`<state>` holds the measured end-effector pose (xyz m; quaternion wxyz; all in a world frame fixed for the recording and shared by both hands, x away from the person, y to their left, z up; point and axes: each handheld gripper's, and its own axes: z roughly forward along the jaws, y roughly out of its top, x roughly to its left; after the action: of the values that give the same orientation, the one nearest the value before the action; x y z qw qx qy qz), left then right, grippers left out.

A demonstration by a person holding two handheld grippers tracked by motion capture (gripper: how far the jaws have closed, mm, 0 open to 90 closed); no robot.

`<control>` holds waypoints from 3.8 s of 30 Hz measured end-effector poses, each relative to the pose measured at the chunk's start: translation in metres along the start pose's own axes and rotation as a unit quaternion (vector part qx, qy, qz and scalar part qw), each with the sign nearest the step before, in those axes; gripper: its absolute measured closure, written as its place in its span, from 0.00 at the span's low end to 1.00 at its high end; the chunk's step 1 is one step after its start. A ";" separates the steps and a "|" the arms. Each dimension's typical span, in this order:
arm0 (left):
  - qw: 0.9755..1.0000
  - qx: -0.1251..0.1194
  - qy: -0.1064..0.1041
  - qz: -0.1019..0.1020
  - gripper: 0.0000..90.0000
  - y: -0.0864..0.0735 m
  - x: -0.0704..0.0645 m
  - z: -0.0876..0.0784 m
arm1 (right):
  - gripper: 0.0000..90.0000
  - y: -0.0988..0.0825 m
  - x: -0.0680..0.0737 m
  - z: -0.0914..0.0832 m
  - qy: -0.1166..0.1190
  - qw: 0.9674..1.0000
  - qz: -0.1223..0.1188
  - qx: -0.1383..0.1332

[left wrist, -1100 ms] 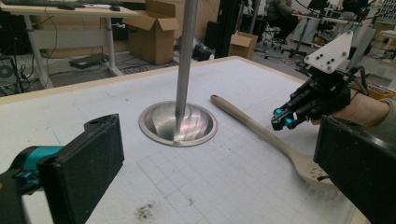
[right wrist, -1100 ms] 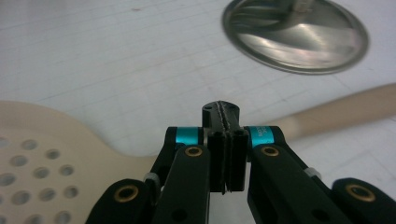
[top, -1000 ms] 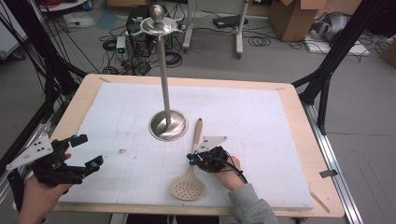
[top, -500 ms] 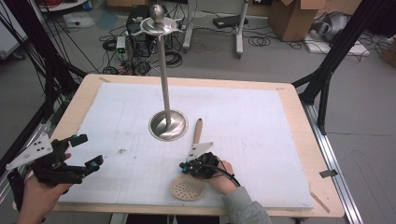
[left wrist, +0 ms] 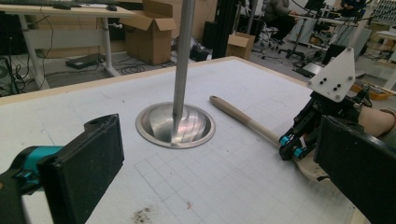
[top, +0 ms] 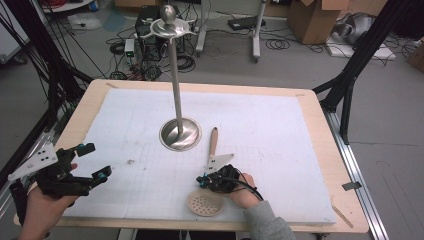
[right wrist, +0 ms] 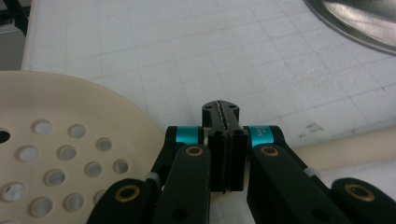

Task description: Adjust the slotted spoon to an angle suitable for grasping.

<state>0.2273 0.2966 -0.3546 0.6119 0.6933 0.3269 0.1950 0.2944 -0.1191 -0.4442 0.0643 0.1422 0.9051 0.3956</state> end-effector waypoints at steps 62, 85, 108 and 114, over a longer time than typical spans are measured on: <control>1.000 0.012 -0.011 0.003 0.02 0.000 -0.003 0.015 | 1.00 -0.106 -0.063 -0.113 -0.085 0.990 0.105 -0.047; 1.000 0.015 -0.005 0.000 0.02 -0.004 -0.002 0.009 | 1.00 -0.096 -0.072 -0.098 -0.082 0.991 0.100 -0.019; 1.000 0.017 -0.002 -0.002 0.02 -0.005 -0.001 0.006 | 1.00 -0.073 -0.076 -0.079 -0.044 0.998 0.050 -0.004; 1.000 0.016 0.000 -0.003 0.02 -0.005 0.000 0.004 | 1.00 -0.069 -0.075 -0.074 -0.034 0.999 0.038 -0.003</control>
<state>0.2286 0.2937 -0.3602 0.6011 0.7020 0.3324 0.1880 0.3342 -0.2387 -0.4444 0.0804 0.1897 0.8950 0.3957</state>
